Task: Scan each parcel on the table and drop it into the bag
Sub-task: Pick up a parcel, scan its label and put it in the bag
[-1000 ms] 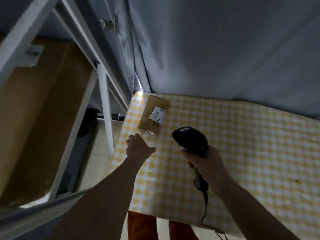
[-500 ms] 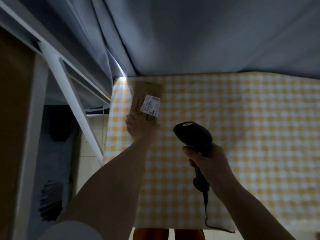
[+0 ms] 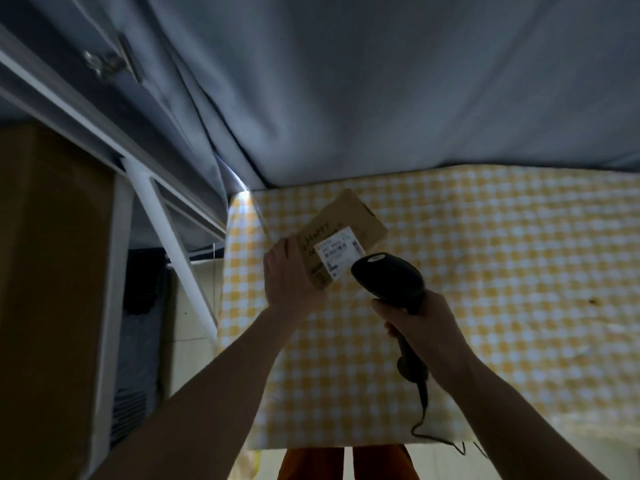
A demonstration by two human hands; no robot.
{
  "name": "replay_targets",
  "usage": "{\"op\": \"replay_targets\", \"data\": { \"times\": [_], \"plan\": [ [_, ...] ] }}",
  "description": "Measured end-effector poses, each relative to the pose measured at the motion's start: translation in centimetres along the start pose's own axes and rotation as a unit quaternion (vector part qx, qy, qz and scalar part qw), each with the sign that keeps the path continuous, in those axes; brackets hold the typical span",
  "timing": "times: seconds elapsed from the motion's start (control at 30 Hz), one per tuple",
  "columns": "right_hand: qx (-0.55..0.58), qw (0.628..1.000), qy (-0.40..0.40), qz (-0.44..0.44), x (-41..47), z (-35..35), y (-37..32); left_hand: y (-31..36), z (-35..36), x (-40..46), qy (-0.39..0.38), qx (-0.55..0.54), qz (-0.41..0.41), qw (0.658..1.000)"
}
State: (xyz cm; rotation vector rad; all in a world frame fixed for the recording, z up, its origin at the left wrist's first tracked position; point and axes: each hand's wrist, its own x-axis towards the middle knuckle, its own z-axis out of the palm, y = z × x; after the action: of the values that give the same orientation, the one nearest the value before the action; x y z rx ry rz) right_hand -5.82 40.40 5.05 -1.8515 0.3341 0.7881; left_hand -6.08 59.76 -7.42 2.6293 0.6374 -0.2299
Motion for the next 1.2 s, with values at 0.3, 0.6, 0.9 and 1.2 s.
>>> {"op": "replay_targets", "data": {
  "times": [0.3, 0.6, 0.9, 1.2],
  "plan": [
    [0.006, 0.995, 0.023, -0.1, -9.1, -5.9, -6.3, 8.7, -13.6, -2.6, 0.206, 0.016, 0.181, 0.961],
    [0.087, 0.967, 0.079, -0.226, -17.2, -10.0, -12.2, 16.3, -25.2, -5.6, 0.286, 0.048, 0.253, 0.923],
    [0.096, 0.948, 0.101, -0.285, -21.6, -11.8, -13.6, 19.2, -29.7, -8.3, 0.348, 0.074, 0.268, 0.895],
    [0.091, 0.94, 0.1, -0.312, -23.1, -12.3, -13.7, 19.6, -30.3, -9.4, 0.374, 0.077, 0.268, 0.884]
  ]
}}
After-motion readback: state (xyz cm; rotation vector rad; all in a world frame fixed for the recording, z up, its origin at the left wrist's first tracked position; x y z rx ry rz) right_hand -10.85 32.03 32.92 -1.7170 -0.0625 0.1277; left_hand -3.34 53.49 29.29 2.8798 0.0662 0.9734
